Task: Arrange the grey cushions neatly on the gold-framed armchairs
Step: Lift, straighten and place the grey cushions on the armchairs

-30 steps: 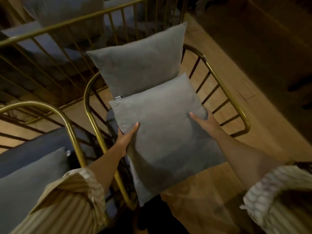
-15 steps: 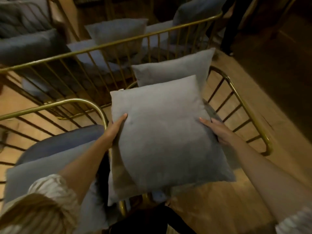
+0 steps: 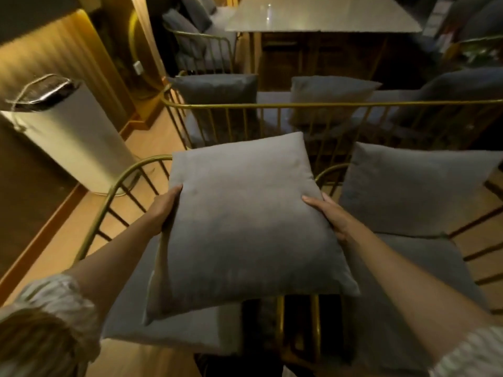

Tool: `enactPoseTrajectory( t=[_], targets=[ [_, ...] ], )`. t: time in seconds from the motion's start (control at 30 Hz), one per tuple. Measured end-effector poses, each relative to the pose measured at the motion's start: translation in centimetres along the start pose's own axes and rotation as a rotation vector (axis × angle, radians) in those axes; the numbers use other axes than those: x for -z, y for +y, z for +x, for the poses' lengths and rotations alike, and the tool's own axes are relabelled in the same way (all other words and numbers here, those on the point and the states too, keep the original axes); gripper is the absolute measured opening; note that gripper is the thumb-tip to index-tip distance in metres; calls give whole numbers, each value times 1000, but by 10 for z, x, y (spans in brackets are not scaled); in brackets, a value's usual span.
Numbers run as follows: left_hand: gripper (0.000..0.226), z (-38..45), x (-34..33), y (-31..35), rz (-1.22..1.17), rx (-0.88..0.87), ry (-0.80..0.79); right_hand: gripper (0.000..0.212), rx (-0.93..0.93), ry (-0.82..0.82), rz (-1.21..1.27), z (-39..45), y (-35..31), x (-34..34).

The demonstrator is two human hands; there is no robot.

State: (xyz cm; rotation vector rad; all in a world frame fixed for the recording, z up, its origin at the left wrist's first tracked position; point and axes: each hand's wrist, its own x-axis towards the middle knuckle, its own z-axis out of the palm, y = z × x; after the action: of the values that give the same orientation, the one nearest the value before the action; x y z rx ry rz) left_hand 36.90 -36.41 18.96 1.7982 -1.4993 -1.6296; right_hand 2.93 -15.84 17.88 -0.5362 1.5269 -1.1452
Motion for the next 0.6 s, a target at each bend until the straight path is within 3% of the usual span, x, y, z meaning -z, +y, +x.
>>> enactPoseTrajectory(
  t=[0.07,0.2,0.4,0.5,0.57,0.6],
  targets=[
    [100,17,44,-19,12,51,35,127,-17,6,-23,17,1,-40],
    [68,27,102,-19,82,62,46,91,-77,26,-57,49,9,-110],
    [98,81,166,-16,152,31,-193,71,-173,57,-11,77,18,-163],
    [94,106,191,-17,95,76,-278,62,-241,83,-23,90,12,-181],
    [99,123,201,-22,57,31,-333,53,-327,185,-126,91,9,-191],
    [97,129,202,-26,-20,13,-355,50,-288,212,-36,94,12,-192]
  ],
)
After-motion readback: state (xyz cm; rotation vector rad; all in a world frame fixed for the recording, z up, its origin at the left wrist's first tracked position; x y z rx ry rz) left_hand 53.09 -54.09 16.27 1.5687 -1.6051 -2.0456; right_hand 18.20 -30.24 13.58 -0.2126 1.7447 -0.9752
